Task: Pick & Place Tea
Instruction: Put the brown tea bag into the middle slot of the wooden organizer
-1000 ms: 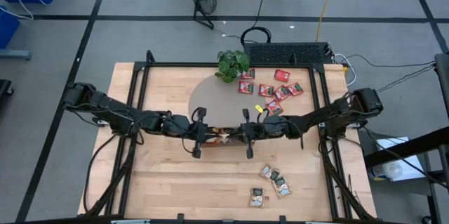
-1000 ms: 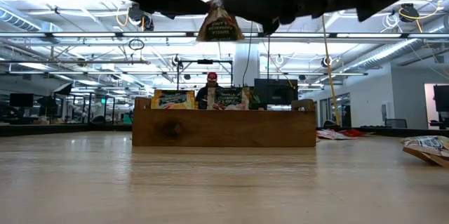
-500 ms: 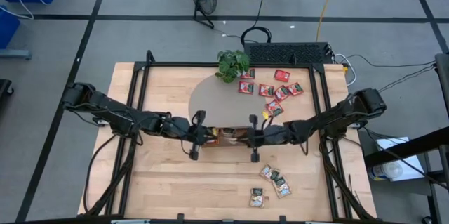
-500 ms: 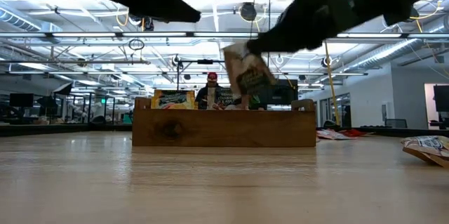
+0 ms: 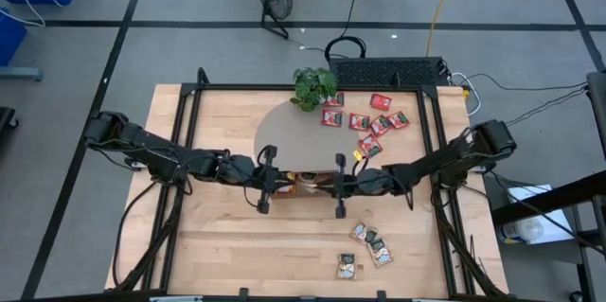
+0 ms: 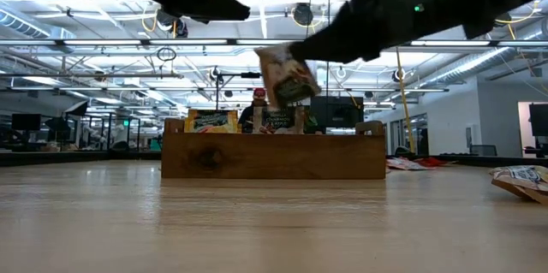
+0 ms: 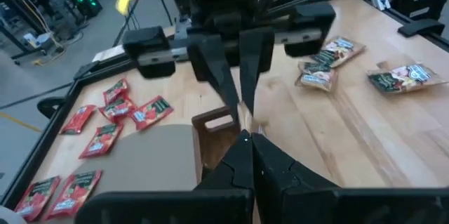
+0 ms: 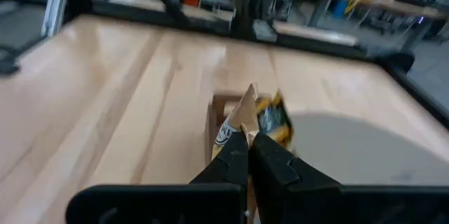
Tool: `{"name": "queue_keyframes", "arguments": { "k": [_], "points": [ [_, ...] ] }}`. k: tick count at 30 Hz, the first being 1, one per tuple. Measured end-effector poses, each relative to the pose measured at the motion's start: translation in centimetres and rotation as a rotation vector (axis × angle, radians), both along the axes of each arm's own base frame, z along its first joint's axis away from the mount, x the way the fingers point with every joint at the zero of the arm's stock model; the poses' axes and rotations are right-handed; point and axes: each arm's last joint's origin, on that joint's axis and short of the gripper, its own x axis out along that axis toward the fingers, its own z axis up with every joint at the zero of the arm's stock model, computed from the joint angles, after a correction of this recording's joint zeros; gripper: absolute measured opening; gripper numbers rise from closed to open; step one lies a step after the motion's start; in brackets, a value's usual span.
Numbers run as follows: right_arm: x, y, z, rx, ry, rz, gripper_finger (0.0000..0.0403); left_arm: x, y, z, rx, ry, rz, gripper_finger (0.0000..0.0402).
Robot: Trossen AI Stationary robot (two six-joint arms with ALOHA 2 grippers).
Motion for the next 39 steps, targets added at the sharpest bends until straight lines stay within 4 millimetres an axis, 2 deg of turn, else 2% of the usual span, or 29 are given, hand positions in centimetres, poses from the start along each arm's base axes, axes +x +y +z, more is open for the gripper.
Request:
{"name": "queue_keyframes", "arguments": {
  "k": [12,18,23,29,36,39],
  "points": [
    [1.7,-1.5,-4.2,-0.079,0.038,-0.110,0.0000,0.0,0.0,0.1,-0.009,-0.007,0.006,0.0000],
    [2.0,-1.5,-5.2,-0.084,0.036,-0.110,0.0000,0.0,0.0,0.1,-0.009,-0.007,0.006,0.0000],
    [2.0,-1.5,-5.1,-0.089,0.034,-0.111,0.0004,0.0,0.0,0.1,-0.010,-0.007,0.006,0.0001],
    [2.0,-1.6,-5.0,-0.091,0.033,-0.119,0.0034,0.0,0.0,0.0,-0.018,-0.007,0.010,0.0002],
    [1.9,-2.0,-4.9,-0.127,0.020,-0.242,0.0099,0.0,0.0,0.1,-0.033,-0.007,0.016,0.0006],
    [2.0,-1.8,-4.5,-0.141,-0.012,-0.235,0.0121,0.0,0.0,0.1,-0.032,-0.007,0.016,0.0003]
  ]
}}
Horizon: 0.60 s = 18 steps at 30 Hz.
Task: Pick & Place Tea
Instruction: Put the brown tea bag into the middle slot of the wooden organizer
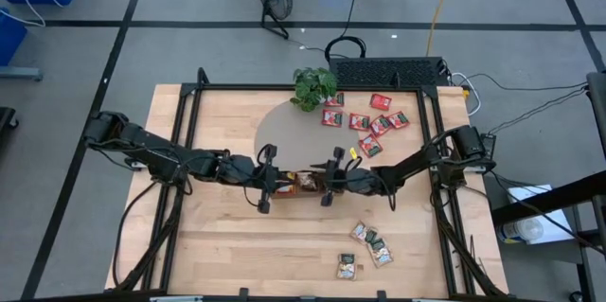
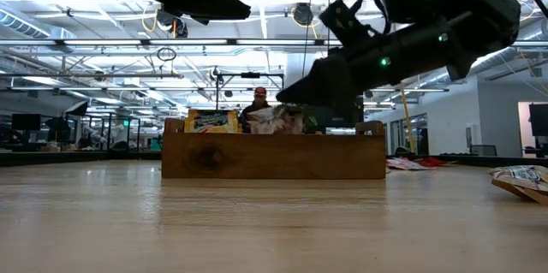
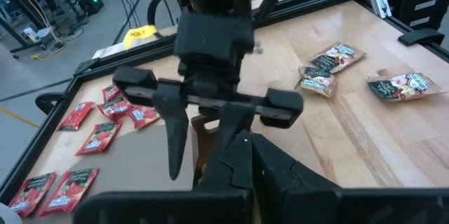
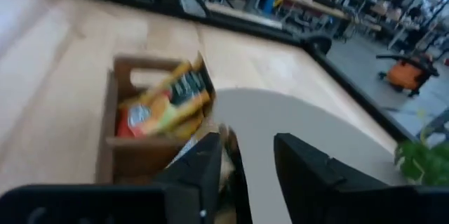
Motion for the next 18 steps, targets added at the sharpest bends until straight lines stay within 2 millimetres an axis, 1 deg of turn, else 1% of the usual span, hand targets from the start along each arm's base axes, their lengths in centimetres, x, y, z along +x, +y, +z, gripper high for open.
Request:
{"name": "queue_keyframes", "arguments": {
  "k": [5,7,9,11,12,15,16,18],
  "points": [
    [-0.3,1.4,1.7,-0.029,-0.076,0.059,0.0140,0.0,0.0,0.0,-0.001,0.000,0.000,0.0024],
    [-0.5,1.9,2.5,-0.050,-0.085,0.082,0.0140,0.0,0.0,0.0,-0.001,0.000,0.001,0.0029],
    [-0.8,2.4,3.1,-0.072,-0.063,0.102,0.0132,0.0,0.0,0.0,-0.001,0.000,0.001,0.0030],
    [-0.6,2.8,3.7,-0.090,0.022,0.120,0.0110,0.0,0.0,0.0,-0.001,0.000,0.001,0.0027],
    [-0.4,3.1,4.0,-0.097,0.083,0.138,0.0092,0.0,0.0,0.0,-0.001,0.000,0.001,0.0025],
    [0.8,3.8,5.3,-0.104,0.298,0.209,0.0023,0.0,0.0,0.0,0.001,-0.001,0.000,0.0013],
    [1.2,4.0,5.8,-0.107,0.367,0.228,0.0012,0.0,0.0,0.0,0.002,-0.003,0.000,0.0009],
    [2.1,4.2,6.6,-0.095,0.457,0.243,0.0006,0.0,0.0,0.1,0.002,-0.006,0.000,0.0004]
  ]
}}
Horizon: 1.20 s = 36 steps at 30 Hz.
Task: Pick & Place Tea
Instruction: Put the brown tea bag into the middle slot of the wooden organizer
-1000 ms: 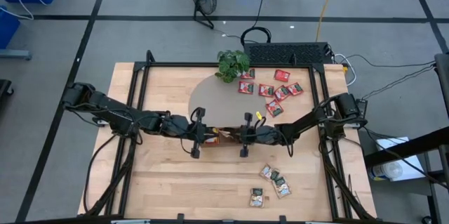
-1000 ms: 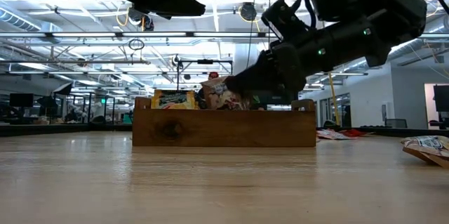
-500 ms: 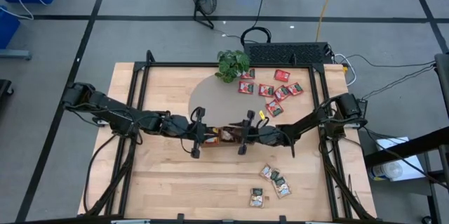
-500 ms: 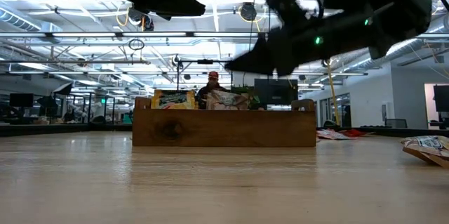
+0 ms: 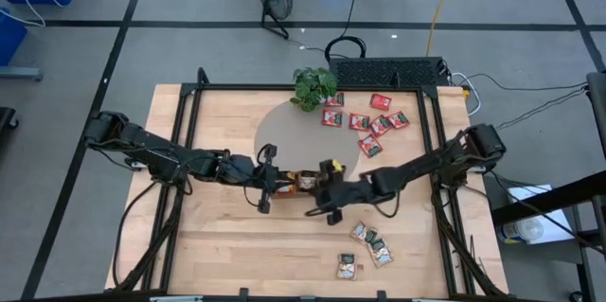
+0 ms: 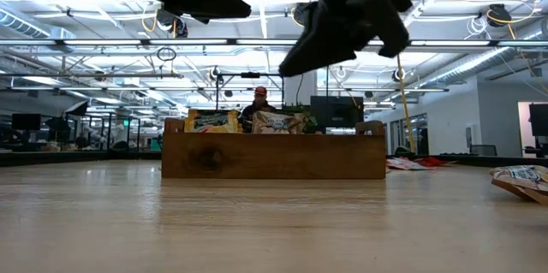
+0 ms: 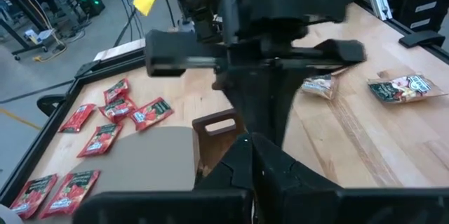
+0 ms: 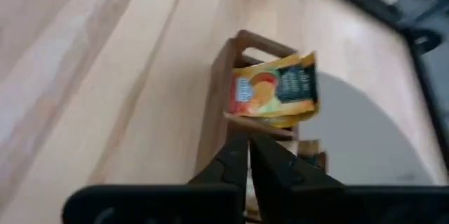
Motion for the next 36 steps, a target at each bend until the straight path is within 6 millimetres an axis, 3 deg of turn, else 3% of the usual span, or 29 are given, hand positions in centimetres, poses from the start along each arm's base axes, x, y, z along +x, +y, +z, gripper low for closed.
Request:
{"name": "queue_keyframes", "arguments": {
  "k": [10,24,30,36],
  "points": [
    [2.1,-1.0,-2.2,0.047,0.132,-0.008,0.0000,0.0,0.0,0.0,-0.007,-0.003,0.003,0.0036],
    [2.9,-2.8,-5.3,0.063,0.223,-0.037,0.0000,0.0,0.0,0.1,-0.005,-0.010,0.001,0.0004],
    [3.1,-3.2,-5.9,0.063,0.231,-0.056,0.0000,0.1,0.0,0.2,-0.006,-0.017,0.001,0.0025],
    [2.9,-2.1,-5.6,-0.085,0.186,-0.127,0.0000,0.1,0.0,0.2,-0.006,-0.017,0.001,0.0041]
  ]
}}
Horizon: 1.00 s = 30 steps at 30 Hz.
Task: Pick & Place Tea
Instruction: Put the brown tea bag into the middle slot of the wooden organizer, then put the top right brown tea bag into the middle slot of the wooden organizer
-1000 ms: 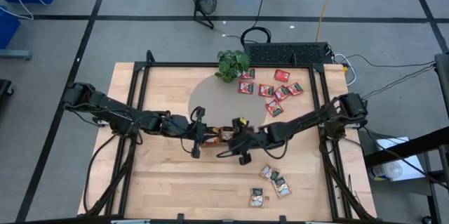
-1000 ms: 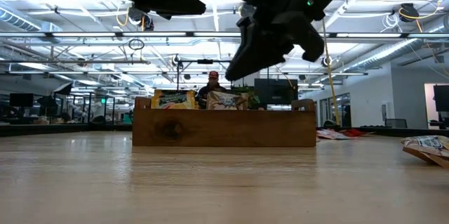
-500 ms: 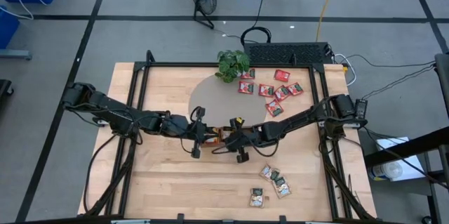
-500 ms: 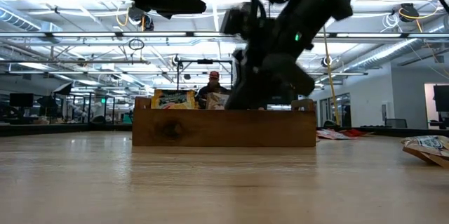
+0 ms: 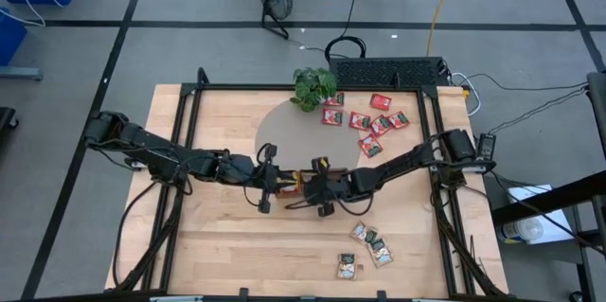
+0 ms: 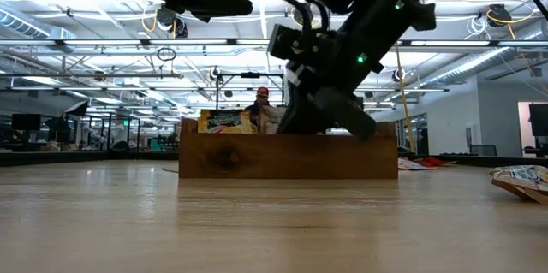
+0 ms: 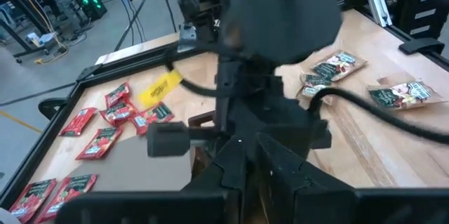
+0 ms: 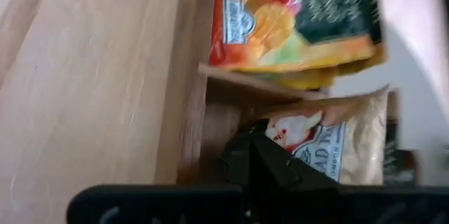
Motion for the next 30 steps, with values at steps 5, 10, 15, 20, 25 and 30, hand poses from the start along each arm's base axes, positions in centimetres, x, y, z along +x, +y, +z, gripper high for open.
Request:
{"name": "queue_keyframes", "arguments": {
  "k": [5,10,15,20,25,30],
  "points": [
    [0.0,1.1,0.3,-0.051,-0.046,0.003,0.0000,0.0,0.0,0.0,0.000,0.001,0.000,0.0041],
    [-0.4,2.3,1.3,-0.048,-0.078,0.038,0.0000,0.0,0.0,0.0,0.000,0.000,0.000,0.0042],
    [-1.8,4.0,3.8,-0.017,-0.135,0.032,0.0000,0.0,0.0,0.0,0.003,-0.004,-0.002,0.0042],
    [-6.2,6.2,5.9,0.090,-0.185,0.063,0.0000,0.0,0.0,0.1,0.001,-0.007,-0.001,0.0042],
    [-12.2,8.4,6.7,0.296,-0.282,0.108,0.0002,0.0,0.0,0.1,-0.002,-0.007,0.000,0.0042],
    [-15.3,10.1,5.0,0.627,-0.284,0.141,0.0072,0.0,0.0,0.1,0.001,-0.010,-0.001,0.0042]
  ]
}}
